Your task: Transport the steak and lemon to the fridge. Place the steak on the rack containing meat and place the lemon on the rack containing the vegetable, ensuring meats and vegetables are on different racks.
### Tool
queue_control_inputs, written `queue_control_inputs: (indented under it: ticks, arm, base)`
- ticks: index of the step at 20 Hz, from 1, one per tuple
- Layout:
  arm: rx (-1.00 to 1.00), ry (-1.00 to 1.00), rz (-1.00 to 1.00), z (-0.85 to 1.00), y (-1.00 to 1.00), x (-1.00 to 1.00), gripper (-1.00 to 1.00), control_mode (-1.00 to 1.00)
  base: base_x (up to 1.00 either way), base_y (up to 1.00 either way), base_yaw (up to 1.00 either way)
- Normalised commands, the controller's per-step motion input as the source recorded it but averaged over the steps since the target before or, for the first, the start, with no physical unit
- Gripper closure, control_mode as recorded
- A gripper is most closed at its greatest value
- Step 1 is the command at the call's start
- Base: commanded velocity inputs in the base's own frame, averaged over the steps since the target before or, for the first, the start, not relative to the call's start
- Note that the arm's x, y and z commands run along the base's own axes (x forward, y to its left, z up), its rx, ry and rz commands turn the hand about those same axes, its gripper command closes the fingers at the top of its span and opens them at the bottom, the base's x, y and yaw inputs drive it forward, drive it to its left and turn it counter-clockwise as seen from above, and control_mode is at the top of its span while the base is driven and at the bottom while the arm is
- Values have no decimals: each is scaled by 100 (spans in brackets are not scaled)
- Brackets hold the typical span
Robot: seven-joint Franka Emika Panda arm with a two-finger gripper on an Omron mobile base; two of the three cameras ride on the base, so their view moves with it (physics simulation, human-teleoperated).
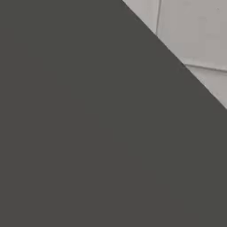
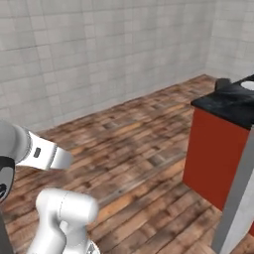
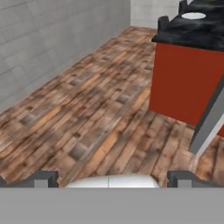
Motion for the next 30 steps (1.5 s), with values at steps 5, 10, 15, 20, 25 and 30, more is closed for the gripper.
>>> queue_control_inputs:
  ticks: [5, 10, 15, 20, 25, 30]
  arm:
    - [0, 0, 0, 0, 0, 0, -100, 100]
    - [0, 0, 0, 0, 0, 0, -100, 100]
    - [0, 0, 0, 0, 0, 0, -100, 100]
    - [0, 0, 0, 0, 0, 0, -100, 100]
    - [0, 0, 0, 0, 0, 0, -100, 100]
    - [0, 0, 0, 0, 0, 0, -100, 100]
  base:
    - [100, 100, -45]
    - [100, 100, -45]
    - [100, 100, -45]
    - [100, 100, -45]
    - [100, 100, -45]
    - [100, 100, -46]
